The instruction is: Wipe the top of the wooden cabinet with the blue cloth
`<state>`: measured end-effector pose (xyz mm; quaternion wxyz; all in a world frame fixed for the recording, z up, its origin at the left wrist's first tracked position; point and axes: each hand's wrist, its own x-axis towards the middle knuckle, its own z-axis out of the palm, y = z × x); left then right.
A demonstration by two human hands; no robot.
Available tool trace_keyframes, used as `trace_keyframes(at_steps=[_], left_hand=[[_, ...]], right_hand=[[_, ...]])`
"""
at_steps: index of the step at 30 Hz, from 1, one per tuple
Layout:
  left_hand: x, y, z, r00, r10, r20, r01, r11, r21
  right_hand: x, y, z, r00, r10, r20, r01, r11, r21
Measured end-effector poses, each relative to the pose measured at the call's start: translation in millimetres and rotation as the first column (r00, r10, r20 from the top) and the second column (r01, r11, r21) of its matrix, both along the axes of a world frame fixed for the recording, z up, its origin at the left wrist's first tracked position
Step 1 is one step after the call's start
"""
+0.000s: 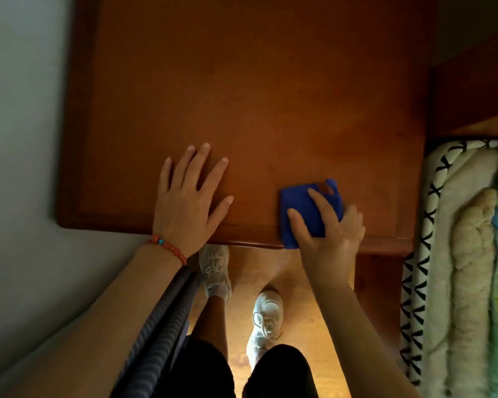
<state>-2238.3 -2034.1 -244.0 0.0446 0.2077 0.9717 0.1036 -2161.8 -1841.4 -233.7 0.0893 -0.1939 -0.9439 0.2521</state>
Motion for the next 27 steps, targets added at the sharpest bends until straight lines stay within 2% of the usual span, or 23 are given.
trace_keyframes(at_steps=[4,8,11,14,16,20,22,24,27], left_hand=[[21,-11,0,0.998,0.065,-0.026,-0.065,0.998,0.016],[38,-19,-5,0.993,0.098,-0.066,-0.097,0.995,0.019],[38,-20,-3,0.993,0.104,-0.052,-0.103,0.994,0.026],[35,-30,-2,0.989,0.142,-0.048,-0.141,0.99,0.029],[34,-38,-3,0.985,0.162,-0.066,-0.161,0.986,0.032],[35,-43,-8,0.984,0.152,-0.092,-0.15,0.988,0.03],[35,-43,-7,0.985,0.149,-0.082,-0.147,0.989,0.036],[35,-44,-6,0.987,0.144,-0.072,-0.142,0.989,0.04],[33,-45,-5,0.989,0.132,-0.07,-0.13,0.991,0.034]], right_hand=[[-11,-23,0,0.993,-0.111,-0.038,0.111,0.994,-0.013],[-23,-56,-2,0.998,0.058,-0.034,-0.058,0.998,0.009],[-21,-37,-3,0.993,0.114,-0.033,-0.112,0.993,0.047],[-14,-18,-4,0.996,-0.058,-0.062,0.06,0.998,0.031],[-14,-33,-4,0.992,-0.092,-0.083,0.093,0.995,0.017],[-20,-62,-5,0.979,0.198,-0.044,-0.196,0.98,0.04],[-27,-53,-4,0.962,0.27,-0.041,-0.268,0.962,0.052],[-47,-43,-2,0.97,0.239,-0.046,-0.237,0.97,0.049],[-96,-34,-1,0.997,0.045,-0.054,-0.045,0.999,0.003]])
